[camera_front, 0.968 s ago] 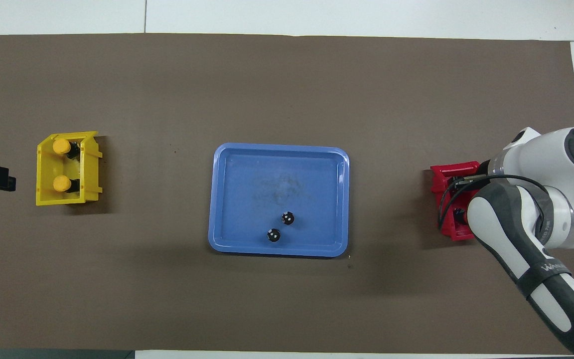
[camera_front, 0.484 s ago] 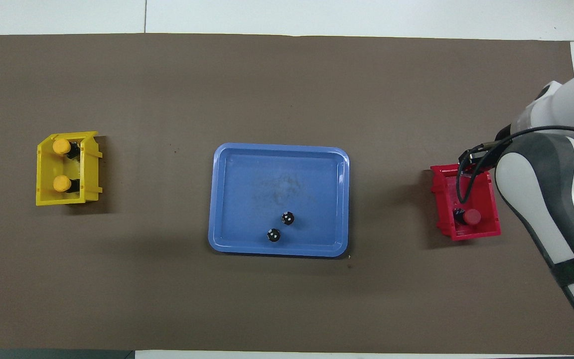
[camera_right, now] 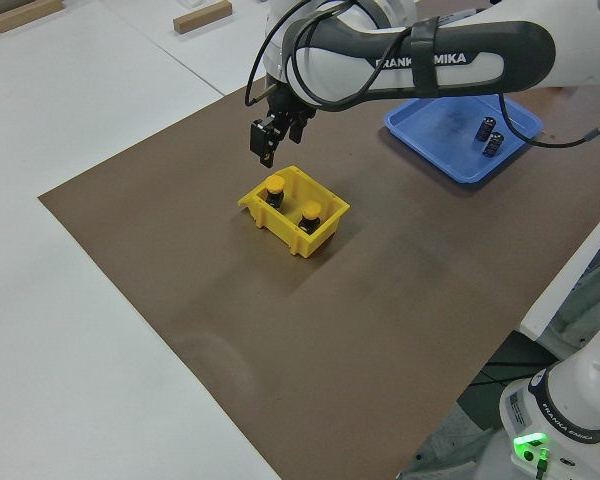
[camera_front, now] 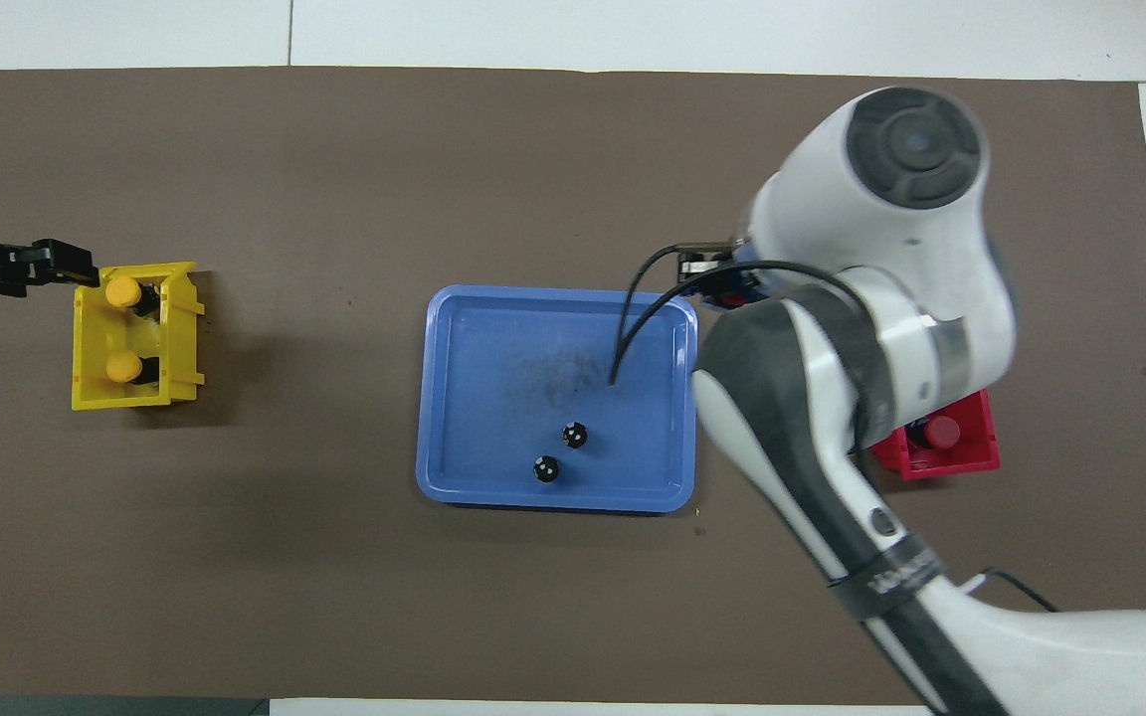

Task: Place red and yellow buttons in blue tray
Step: 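Carry the red button to the tray while the left gripper reaches yellow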

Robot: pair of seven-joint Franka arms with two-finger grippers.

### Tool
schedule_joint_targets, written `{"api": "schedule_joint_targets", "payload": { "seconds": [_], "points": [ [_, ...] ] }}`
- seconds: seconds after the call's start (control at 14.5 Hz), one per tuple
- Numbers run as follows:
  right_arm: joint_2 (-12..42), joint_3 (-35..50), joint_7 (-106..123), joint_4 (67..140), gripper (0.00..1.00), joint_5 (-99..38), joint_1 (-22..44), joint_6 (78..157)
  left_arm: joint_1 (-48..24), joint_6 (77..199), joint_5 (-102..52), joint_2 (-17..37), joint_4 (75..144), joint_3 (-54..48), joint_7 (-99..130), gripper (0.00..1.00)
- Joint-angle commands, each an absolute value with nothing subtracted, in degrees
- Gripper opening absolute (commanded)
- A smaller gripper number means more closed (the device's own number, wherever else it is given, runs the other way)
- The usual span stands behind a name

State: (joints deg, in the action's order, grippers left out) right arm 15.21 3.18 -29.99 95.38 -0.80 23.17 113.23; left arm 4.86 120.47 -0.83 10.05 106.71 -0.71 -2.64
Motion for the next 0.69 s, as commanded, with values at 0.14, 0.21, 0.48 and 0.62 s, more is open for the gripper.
{"api": "schedule_joint_targets", "payload": {
  "seconds": [0.14,0.21,0.48,0.62],
  "points": [
    [19.5,2.8,-37.1,96.7,0.38,-0.7,28.2,120.5,4.0,126.5,-1.9,12.8,109.0,-0.5,-3.3,0.77],
    [20.3,2.8,-37.3,96.7,0.38,-0.6,28.3,121.4,3.9,126.6,-1.9,12.7,109.9,-0.5,-3.5,0.77],
    [21.1,2.8,-39.7,101.7,0.38,-0.2,31.4,127.1,4.0,129.1,-1.9,12.0,114.0,-0.5,-3.7,0.77],
    [21.1,2.8,-39.6,104.1,0.38,-0.2,31.4,130.8,4.0,129.5,-1.9,12.0,114.1,-0.5,-3.7,0.73]
  ]
}}
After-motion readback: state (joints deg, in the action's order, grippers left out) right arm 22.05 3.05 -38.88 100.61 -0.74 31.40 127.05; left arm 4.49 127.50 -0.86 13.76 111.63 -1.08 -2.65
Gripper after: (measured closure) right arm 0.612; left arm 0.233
